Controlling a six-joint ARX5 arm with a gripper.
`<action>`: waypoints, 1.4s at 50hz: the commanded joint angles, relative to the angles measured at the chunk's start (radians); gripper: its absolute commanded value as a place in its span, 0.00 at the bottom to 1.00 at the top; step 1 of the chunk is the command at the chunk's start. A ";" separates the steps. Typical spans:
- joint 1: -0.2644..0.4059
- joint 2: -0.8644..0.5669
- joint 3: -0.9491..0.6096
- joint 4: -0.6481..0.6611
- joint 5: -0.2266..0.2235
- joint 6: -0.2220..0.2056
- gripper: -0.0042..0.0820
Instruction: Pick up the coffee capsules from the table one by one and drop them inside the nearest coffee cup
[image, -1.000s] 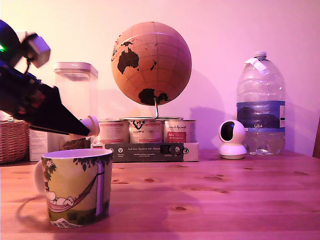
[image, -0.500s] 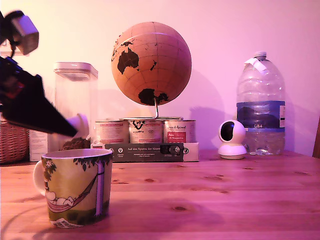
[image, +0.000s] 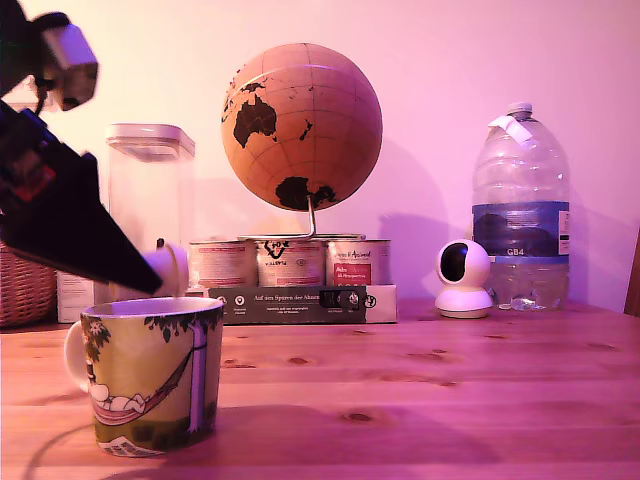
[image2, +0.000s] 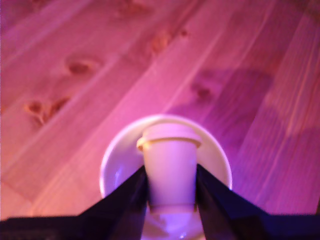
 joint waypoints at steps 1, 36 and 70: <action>-0.009 -0.002 -0.008 -0.010 -0.019 -0.007 0.19; -0.090 0.115 0.208 -0.237 -0.144 -0.025 0.19; -0.126 0.190 0.309 -0.365 -0.234 -0.017 0.20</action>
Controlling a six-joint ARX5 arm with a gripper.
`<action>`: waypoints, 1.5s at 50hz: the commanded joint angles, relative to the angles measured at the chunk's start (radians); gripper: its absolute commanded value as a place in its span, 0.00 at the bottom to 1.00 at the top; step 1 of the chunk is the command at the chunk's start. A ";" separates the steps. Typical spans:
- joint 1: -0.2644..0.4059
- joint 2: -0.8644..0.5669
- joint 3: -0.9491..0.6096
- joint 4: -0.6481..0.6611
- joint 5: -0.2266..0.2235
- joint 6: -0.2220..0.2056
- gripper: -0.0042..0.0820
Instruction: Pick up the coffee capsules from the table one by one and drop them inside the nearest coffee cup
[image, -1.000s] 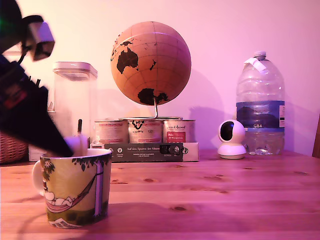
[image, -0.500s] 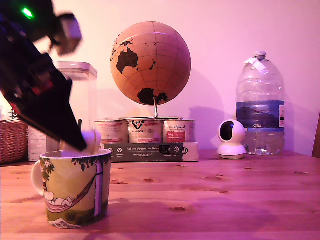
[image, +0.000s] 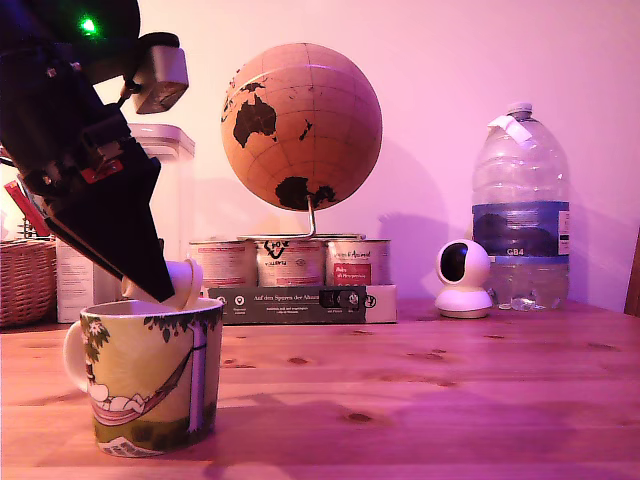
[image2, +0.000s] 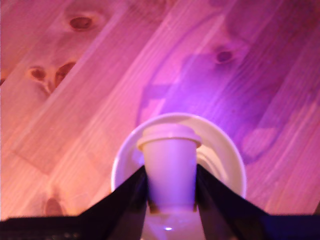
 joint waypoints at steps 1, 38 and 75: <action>-0.003 0.018 -0.001 0.003 0.000 0.004 0.20; 0.000 -0.010 -0.001 0.071 0.002 -0.093 0.88; 0.137 -0.163 -0.022 0.290 0.029 -0.132 0.03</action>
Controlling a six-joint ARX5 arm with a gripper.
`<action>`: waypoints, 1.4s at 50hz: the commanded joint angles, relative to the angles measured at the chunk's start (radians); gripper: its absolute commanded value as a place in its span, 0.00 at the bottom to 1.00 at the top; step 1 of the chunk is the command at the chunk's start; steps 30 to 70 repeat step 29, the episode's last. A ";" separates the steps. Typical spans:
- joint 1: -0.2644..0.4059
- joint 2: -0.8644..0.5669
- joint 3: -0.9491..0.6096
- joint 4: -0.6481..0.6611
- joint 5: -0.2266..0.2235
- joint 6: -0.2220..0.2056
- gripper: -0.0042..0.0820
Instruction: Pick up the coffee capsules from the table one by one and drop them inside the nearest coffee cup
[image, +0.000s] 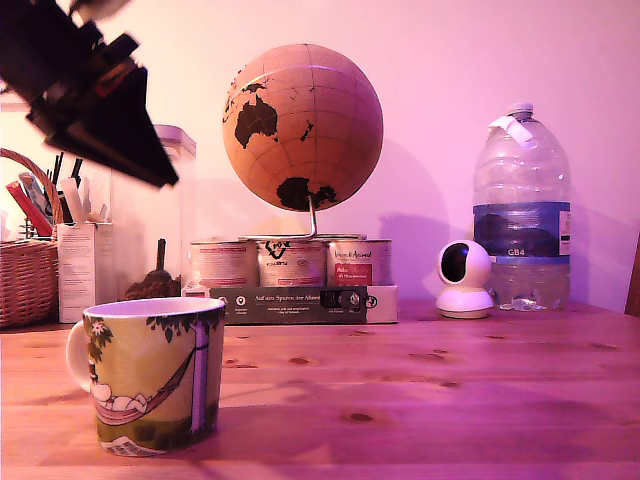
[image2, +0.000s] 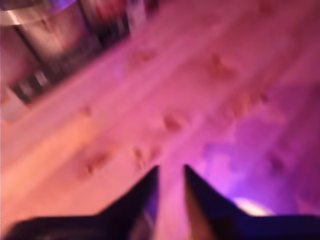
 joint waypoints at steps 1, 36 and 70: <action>0.009 -0.014 -0.026 0.032 0.000 -0.009 0.03; 0.023 -0.060 -0.160 0.228 -0.014 -0.047 0.03; 0.023 -0.060 -0.160 0.228 -0.014 -0.047 0.03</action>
